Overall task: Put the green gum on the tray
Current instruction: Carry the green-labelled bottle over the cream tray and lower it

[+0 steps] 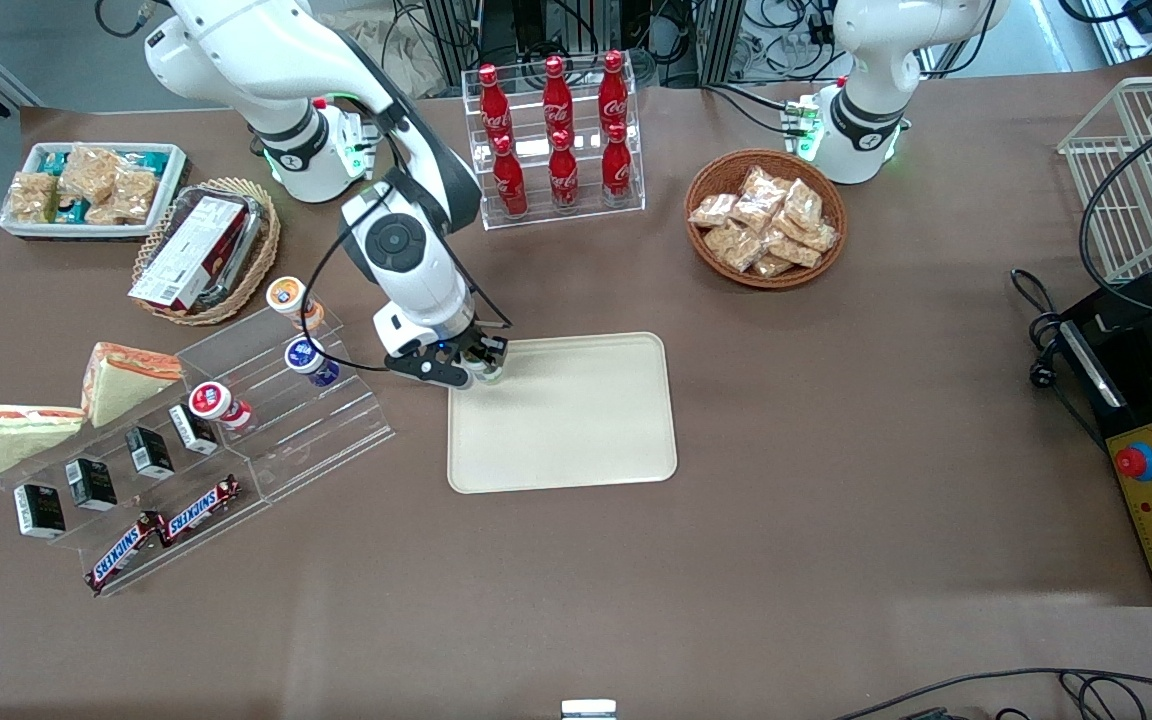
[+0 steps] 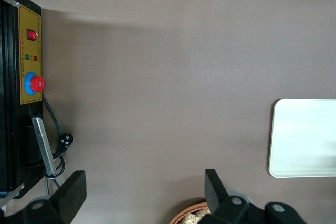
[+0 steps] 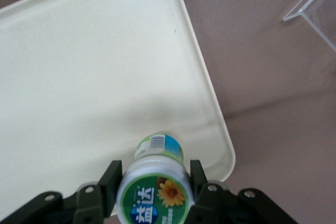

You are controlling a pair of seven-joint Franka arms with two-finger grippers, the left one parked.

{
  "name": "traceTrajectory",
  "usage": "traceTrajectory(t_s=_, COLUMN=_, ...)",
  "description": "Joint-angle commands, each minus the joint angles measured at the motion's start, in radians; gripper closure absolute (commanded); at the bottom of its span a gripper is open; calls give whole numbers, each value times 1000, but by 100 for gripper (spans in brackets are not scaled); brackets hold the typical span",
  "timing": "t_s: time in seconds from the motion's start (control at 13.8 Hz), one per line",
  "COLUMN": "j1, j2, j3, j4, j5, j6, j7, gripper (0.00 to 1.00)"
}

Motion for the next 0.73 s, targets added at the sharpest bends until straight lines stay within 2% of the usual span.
traceTrajectory(t_s=0.0, j1=21, j2=35, j3=-9, j4=6, j5=-42, j6=42, j7=55, gripper=73)
traceTrajectory(t_s=0.07, j1=21, j2=38, j3=-9, j4=6, j5=-43, j6=47, j7=56, gripper=71)
traceTrajectory(t_s=0.15, j1=21, j2=44, j3=-9, j4=6, j5=-43, j6=52, j7=58, gripper=42)
traceTrajectory(t_s=0.22, j1=20, j2=46, j3=-9, j4=6, j5=-43, j6=53, j7=58, gripper=1)
traceTrajectory(t_s=0.65, j1=15, j2=43, j3=-11, j4=14, j5=-43, j6=45, j7=58, gripper=0)
